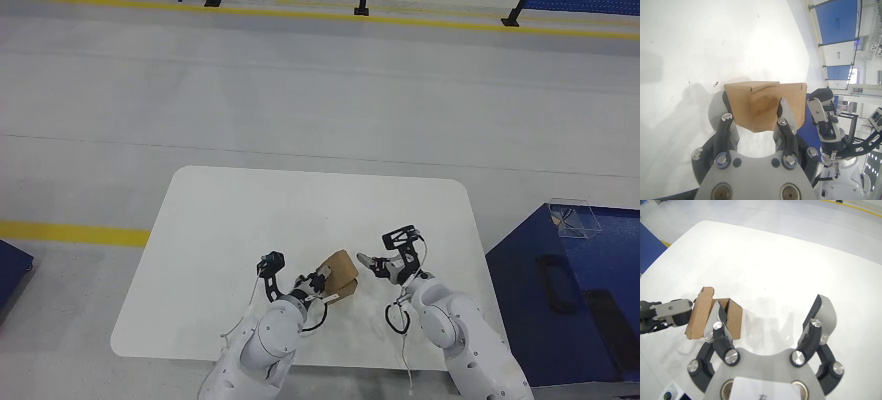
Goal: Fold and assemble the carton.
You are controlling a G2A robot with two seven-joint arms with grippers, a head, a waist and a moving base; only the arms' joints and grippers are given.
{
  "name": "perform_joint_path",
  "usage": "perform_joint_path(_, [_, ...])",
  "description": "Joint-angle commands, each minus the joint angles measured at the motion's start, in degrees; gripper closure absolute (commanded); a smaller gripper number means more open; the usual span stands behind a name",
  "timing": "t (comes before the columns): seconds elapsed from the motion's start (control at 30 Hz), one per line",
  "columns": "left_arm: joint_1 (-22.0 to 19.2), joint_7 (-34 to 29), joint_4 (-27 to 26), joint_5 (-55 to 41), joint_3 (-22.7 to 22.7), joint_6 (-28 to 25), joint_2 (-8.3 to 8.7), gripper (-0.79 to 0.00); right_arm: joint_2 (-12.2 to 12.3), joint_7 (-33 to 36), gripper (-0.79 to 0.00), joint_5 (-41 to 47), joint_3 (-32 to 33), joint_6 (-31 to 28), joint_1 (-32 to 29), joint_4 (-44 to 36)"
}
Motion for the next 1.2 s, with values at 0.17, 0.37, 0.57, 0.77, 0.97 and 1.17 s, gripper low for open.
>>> perform_joint_path(0.17, [-1.31, 1.26, 2.5, -0.19, 1.42, 0.27, -0.24, -0.468, -0.13, 0.24, -0.785, -1.1, -0.94, -0.42, -0.01, 0.31])
perform_joint_path(0.37, [-1.54, 1.68, 2.61, -0.41, 1.92, 0.57, -0.28, -0.462, -0.37, 0.1, -0.785, -2.56, -1.82, 0.85, 0.87, 1.57])
perform_joint_path(0.57, [-1.05, 1.53, 2.18, -0.52, 2.07, 0.01, -0.13, -0.459, -0.74, -1.36, -0.785, -5.45, -3.17, 3.65, 1.3, 2.68])
perform_joint_path(0.77, [-0.91, 1.55, 1.96, -0.81, 2.13, -0.45, -0.02, -0.453, -1.2, -1.7, -0.785, -7.49, -4.75, 5.67, 2.2, 4.42])
perform_joint_path(0.97, [-0.92, 1.36, 1.94, -0.96, 2.26, -0.61, 0.08, -0.453, -1.48, -1.22, -0.785, -6.87, -5.14, 5.36, 2.42, 4.71])
perform_joint_path(1.17, [-1.06, 1.09, 1.81, -1.05, 2.54, -0.49, 0.15, -0.449, -1.51, -1.04, -0.785, -7.35, -5.01, 5.03, 1.55, 3.42])
